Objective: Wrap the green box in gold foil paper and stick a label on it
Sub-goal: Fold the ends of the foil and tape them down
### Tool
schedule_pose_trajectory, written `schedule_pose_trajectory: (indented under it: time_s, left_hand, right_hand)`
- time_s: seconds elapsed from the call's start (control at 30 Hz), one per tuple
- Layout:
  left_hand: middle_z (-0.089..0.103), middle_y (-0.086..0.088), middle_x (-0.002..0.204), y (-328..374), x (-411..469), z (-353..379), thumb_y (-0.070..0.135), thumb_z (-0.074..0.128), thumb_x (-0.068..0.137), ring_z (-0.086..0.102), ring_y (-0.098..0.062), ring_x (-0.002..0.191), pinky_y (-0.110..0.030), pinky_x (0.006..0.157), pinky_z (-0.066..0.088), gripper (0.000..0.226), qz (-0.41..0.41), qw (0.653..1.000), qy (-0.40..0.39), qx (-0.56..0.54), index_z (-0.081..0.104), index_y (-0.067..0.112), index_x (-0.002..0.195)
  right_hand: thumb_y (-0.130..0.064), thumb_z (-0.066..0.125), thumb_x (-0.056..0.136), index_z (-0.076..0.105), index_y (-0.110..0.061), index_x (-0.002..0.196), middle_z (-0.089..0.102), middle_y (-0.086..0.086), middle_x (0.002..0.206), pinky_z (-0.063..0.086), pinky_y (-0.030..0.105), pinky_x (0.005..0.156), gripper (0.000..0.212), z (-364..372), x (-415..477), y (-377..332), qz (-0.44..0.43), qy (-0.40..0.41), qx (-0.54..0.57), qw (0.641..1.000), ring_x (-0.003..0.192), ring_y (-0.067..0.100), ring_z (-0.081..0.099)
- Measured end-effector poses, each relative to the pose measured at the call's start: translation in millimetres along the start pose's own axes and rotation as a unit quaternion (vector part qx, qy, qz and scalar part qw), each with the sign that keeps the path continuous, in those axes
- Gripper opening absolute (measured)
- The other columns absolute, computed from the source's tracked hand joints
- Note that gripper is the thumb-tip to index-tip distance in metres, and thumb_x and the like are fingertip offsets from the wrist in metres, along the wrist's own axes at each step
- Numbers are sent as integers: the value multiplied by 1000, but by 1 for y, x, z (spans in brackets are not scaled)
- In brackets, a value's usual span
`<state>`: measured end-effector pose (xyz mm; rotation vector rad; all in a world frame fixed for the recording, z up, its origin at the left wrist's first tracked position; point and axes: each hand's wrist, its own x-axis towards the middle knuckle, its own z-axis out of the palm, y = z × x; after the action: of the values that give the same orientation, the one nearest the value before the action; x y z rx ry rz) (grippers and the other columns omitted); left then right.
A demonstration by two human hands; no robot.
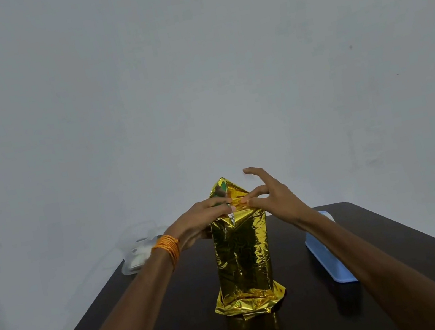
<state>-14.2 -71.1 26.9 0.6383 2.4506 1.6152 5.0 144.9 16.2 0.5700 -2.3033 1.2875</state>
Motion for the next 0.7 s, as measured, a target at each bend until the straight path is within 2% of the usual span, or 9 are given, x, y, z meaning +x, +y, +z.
schedule_pose_trajectory:
  time_s: [0.07, 0.13, 0.23, 0.33, 0.43, 0.53, 0.6, 0.67, 0.7]
  left_hand:
    - [52, -7, 137, -1, -2, 1, 48, 71, 76, 49, -27, 127, -54, 108, 42, 57, 3, 1000, 1, 4, 58, 35, 130]
    - [51, -6, 137, -2, -3, 2, 47, 70, 81, 48, -27, 127, -51, 108, 42, 55, 7, 1000, 6, 3, 56, 35, 133]
    - [50, -3, 129, -2, -3, 2, 37, 63, 93, 50, -24, 123, -45, 106, 45, 46, 8, 1000, 5, 1, 53, 32, 137]
    - [51, -2, 128, -1, -4, 3, 36, 62, 94, 53, -19, 115, -43, 104, 45, 48, 9, 1000, 6, 6, 51, 30, 140]
    - [52, -5, 130, -3, -3, 4, 37, 62, 94, 53, -21, 117, -46, 106, 44, 51, 8, 1000, 12, 11, 49, 29, 142]
    - [51, -8, 136, -3, -2, 4, 40, 63, 92, 51, -25, 123, -50, 108, 42, 48, 5, 1000, 16, 14, 51, 32, 138]
    - [50, -9, 139, -4, 0, 3, 42, 64, 91, 48, -27, 127, -52, 109, 41, 48, 4, 1000, 16, 16, 52, 34, 137]
    - [49, -9, 142, -5, 2, 2, 45, 65, 90, 46, -27, 129, -52, 109, 41, 51, 5, 1000, 17, 18, 51, 35, 137]
    - [49, -8, 142, -6, 3, 2, 46, 65, 89, 46, -27, 130, -52, 109, 41, 52, 4, 1000, 18, 20, 51, 36, 138]
  right_hand:
    - [-26, 70, 92, 44, -40, 139, 77, -6, 94, 41, 30, 95, 55, -4, 0, -4, -3, -13, -2, 1000, 101, 7, 68]
    - [-29, 68, 93, 53, -41, 128, 76, -6, 95, 43, 27, 90, 40, -8, 0, -10, -9, 8, 2, 1000, 100, 4, 67]
    - [-30, 67, 94, 66, -33, 107, 71, -11, 105, 46, 28, 90, 14, -12, 2, -20, -36, 100, 17, 994, 107, 3, 63]
    - [-23, 70, 91, 71, -23, 92, 75, -9, 94, 51, 30, 88, 1, -17, 5, -31, -38, 115, 22, 992, 95, 5, 68]
    - [-21, 69, 92, 72, -21, 97, 76, 2, 82, 54, 31, 79, 6, -19, 8, -41, -21, 20, 24, 999, 80, 10, 70]
    - [-18, 70, 91, 72, -23, 106, 75, 2, 76, 50, 28, 75, 15, -19, 12, -47, -38, -63, -33, 997, 74, 6, 68]
    - [-15, 72, 90, 67, -27, 121, 75, 0, 74, 49, 25, 77, 34, -19, 17, -52, -33, -112, -52, 992, 74, 5, 69]
    - [-10, 73, 87, 51, -34, 142, 75, 1, 75, 50, 25, 87, 64, -19, 24, -56, -24, -154, -67, 986, 79, 11, 72]
    - [-9, 73, 87, 43, -36, 147, 75, 3, 76, 50, 28, 91, 72, -18, 27, -57, -23, -161, -71, 984, 80, 12, 72]
